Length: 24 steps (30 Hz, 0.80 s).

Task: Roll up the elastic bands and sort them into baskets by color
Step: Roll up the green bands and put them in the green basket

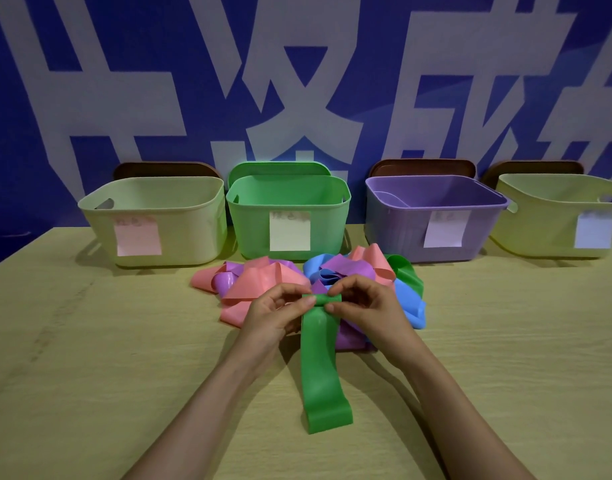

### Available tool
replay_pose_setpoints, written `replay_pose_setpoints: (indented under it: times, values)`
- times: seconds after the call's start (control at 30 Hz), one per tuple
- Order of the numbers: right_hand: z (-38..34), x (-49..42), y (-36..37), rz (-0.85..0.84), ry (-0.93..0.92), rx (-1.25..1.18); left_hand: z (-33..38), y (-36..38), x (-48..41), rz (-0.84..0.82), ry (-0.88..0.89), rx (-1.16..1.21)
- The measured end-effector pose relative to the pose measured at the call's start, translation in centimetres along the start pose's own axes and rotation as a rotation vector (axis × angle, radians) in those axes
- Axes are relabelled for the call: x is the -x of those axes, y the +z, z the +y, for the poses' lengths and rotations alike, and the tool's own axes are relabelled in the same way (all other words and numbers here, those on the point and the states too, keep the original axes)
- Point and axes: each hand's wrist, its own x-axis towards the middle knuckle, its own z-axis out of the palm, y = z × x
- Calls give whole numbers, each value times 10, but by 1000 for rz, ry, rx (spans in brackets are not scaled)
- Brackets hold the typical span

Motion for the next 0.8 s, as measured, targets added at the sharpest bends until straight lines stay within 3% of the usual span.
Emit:
replay_pose_setpoints:
  times: [0.27, 0.47, 0.8]
  values:
    - [-1, 0, 3, -2, 47, -25, 0, -2, 0, -21, 12, 8]
    - [-1, 0, -2, 23, 44, -24, -1, 3, 1, -13, -81, 27]
    - [-2, 0, -1, 7, 16, -36, 2, 1, 1, -26, -9, 55]
